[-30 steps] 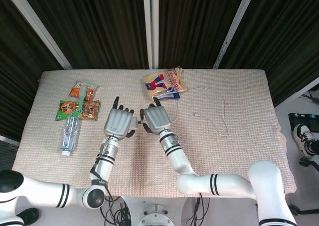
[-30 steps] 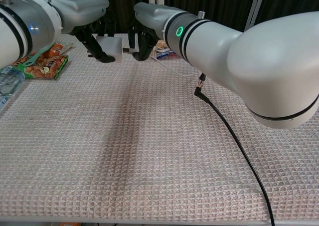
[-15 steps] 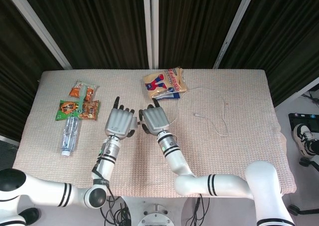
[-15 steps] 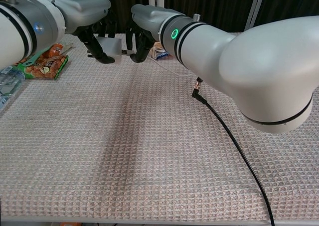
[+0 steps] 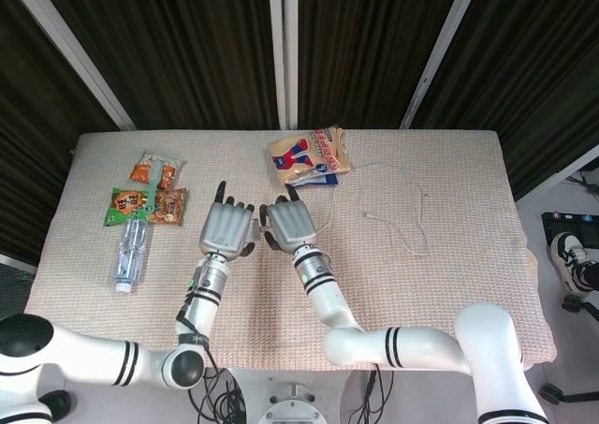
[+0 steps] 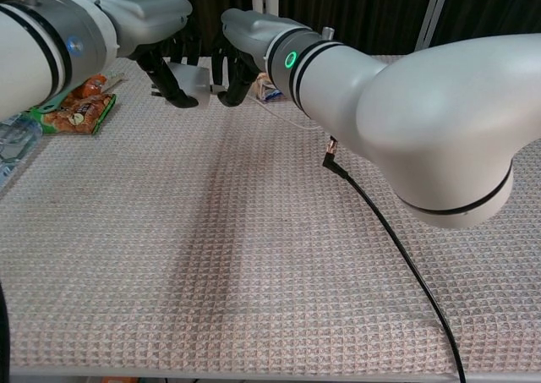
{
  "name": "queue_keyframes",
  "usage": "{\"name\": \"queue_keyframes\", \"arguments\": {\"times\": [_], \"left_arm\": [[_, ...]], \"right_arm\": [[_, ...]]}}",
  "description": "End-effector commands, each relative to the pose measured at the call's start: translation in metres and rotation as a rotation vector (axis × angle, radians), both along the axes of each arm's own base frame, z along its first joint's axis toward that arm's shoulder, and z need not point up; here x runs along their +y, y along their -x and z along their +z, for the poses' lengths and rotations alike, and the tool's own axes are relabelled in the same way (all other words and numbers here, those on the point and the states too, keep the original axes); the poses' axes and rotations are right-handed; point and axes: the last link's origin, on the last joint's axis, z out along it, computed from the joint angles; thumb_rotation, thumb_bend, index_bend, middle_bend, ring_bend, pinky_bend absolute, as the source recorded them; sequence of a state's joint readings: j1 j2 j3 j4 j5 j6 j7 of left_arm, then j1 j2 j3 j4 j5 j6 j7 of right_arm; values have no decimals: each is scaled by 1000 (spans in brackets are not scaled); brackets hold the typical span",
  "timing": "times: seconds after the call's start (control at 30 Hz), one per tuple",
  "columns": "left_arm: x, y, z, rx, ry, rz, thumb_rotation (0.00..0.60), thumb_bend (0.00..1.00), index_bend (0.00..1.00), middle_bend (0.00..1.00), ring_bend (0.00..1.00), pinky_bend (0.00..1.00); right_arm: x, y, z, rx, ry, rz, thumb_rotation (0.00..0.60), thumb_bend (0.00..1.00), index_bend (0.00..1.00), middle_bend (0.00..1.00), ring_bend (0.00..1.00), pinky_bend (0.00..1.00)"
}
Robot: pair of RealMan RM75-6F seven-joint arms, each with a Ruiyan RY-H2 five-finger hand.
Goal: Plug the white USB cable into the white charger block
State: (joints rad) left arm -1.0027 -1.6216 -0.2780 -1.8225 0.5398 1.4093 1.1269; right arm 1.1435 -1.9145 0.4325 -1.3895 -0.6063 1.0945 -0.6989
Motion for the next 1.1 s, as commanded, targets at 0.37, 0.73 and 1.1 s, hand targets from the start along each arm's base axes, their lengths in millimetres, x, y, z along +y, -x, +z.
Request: {"name": "queue_keyframes", "arguments": {"times": [0.37,0.73,1.1], "left_arm": [[2,-2,-3,4,-6,7,512,185,503,515,299,71],[2,-2,-6,9,-3,3,552,184,503,515,299,72],[2,-2,-7,9,-2,8,562,182,502,515,298,72]], "right_arm": [[1,-1,-4,-41,-19,-32,600,512,639,522,270,17],[0,-1,-5,-56,-30,-58,600,479,636,522,272,17],[0,0,-5,-57,-38,-61,600,413,561,506,264,2]]}}
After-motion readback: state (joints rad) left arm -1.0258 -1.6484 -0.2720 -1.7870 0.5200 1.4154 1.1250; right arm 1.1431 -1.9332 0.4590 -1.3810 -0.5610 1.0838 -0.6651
